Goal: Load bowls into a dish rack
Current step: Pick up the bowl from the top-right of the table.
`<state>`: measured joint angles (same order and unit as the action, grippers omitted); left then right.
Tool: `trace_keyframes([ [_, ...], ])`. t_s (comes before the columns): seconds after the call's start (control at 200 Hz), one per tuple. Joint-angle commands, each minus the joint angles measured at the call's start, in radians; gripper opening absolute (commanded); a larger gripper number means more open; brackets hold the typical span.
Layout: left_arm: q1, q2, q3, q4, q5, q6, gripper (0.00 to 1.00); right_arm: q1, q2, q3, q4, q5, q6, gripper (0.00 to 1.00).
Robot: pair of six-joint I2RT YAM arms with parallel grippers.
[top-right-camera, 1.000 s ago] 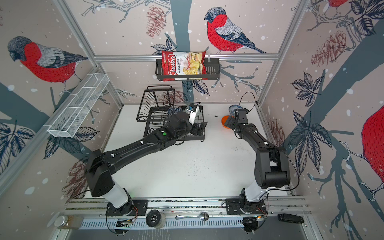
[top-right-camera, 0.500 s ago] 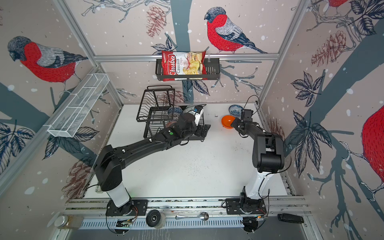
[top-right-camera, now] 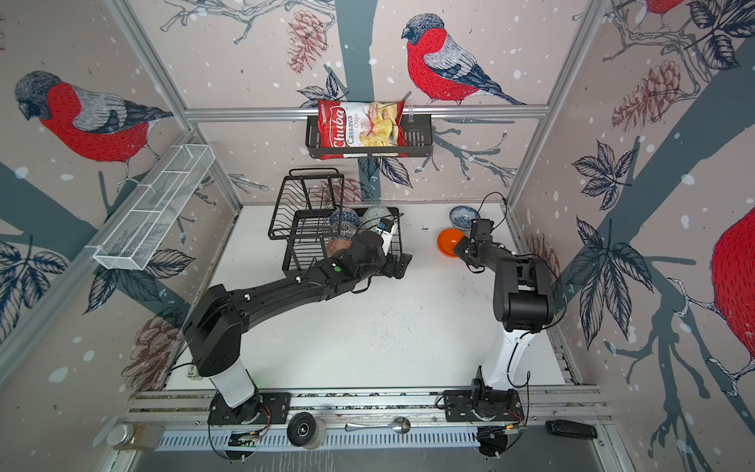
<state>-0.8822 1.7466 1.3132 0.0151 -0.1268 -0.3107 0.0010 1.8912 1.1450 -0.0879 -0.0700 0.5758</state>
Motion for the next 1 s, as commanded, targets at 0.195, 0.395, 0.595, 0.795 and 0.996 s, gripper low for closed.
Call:
trace_keyframes([
  [0.195, -0.004, -0.025, 0.018, -0.007, 0.035, -0.144, 0.98, 0.120, -0.203, -0.150, 0.070, 0.049, -0.017, 0.07],
  [0.395, -0.012, -0.038, -0.013, -0.008, 0.032, -0.231, 0.98, 0.205, -0.354, -0.274, 0.170, 0.093, -0.037, 0.01],
  [0.595, -0.014, -0.082, -0.079, -0.014, -0.001, -0.288, 0.98, 0.248, -0.473, -0.346, 0.241, 0.104, -0.040, 0.00],
  [0.795, -0.016, -0.058, -0.066, 0.006, 0.010, -0.318, 0.98, 0.301, -0.509, -0.373, 0.302, 0.099, -0.067, 0.00],
  [0.996, -0.013, -0.026, -0.014, 0.003, -0.062, -0.321, 0.96, 0.332, -0.533, -0.375, 0.320, 0.072, -0.086, 0.00],
])
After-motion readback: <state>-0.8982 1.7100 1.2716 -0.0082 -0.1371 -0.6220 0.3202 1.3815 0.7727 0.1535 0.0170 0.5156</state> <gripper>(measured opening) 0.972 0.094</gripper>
